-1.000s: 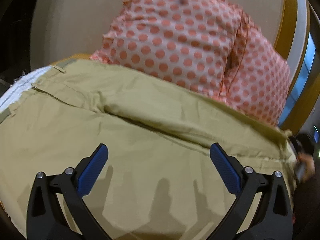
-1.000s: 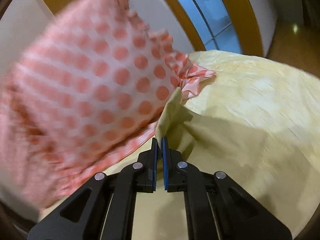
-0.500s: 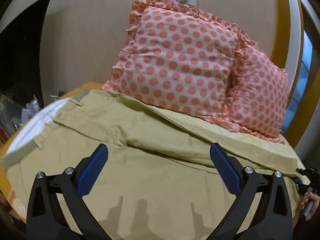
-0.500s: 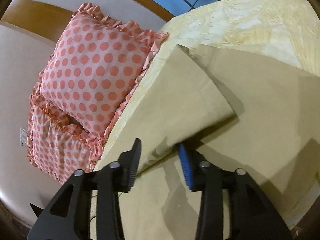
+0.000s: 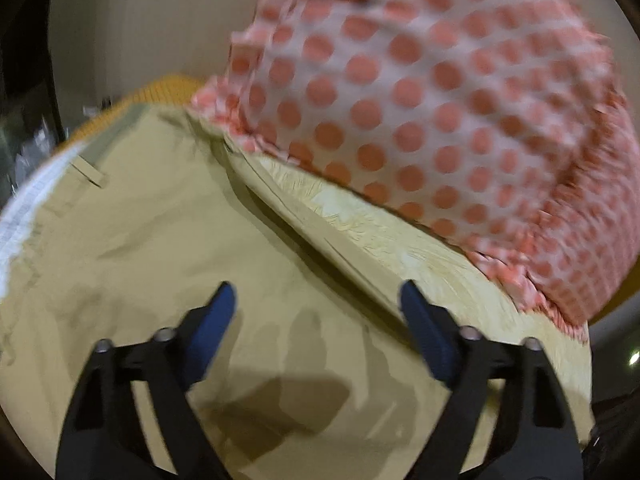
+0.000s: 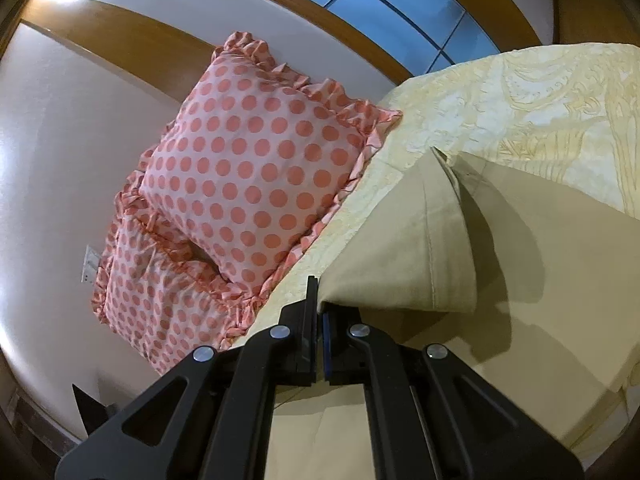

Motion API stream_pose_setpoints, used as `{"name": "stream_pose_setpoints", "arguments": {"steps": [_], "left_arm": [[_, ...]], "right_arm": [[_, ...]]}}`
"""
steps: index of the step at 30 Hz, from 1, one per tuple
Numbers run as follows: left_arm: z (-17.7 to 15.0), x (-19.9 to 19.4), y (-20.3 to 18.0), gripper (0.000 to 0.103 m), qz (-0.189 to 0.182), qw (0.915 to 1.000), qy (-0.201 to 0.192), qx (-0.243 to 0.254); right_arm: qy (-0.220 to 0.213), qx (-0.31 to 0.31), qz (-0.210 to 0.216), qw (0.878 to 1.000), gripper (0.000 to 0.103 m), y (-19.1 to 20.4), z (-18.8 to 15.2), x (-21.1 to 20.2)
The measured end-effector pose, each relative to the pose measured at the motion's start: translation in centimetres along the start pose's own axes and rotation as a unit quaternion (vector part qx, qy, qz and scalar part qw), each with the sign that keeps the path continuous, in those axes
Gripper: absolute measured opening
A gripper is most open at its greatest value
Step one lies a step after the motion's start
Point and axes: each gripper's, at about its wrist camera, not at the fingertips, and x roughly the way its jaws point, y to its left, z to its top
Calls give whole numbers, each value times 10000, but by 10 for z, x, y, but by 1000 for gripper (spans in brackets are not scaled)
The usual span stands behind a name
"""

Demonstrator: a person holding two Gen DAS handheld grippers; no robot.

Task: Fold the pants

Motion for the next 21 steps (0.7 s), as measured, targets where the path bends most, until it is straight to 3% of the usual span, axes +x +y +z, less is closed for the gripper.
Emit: {"name": "stream_pose_setpoints", "arguments": {"steps": [1,2,4,6,8,13,16,19,21], "left_arm": [[6,14,1,71,46,9999,128,-86],[12,26,2,57,136,9995,235,-131],[19,49,9,10,259,9983,457,-256],[18,46,21,5,-4,9979,319,-561],[10,23,25,5,-161,9983,60,-554],[-59,-98,41,5,-537,9950,-836,-18],[-127,-149,64,5,-582,9939,-937,87],[-183,-162,88,5,-551,9955,-767,-26],[-204,-161,98,5,-572,9963,-632,-145]], "right_arm": [[2,-16,10,10000,2,0,1,1],[6,-37,3,10000,2,0,3,2],[-3,-40,22,10000,2,1,4,4],[-1,-78,39,10000,2,2,8,6],[-46,-96,102,9999,2,3,11,1],[-312,-107,9,9995,2,-6,10,-35],[-287,-77,-366,9989,2,-26,-1,-53],[-248,105,-610,9978,2,-50,-13,-66],[-280,196,-669,9972,2,-59,-17,-71]]}}
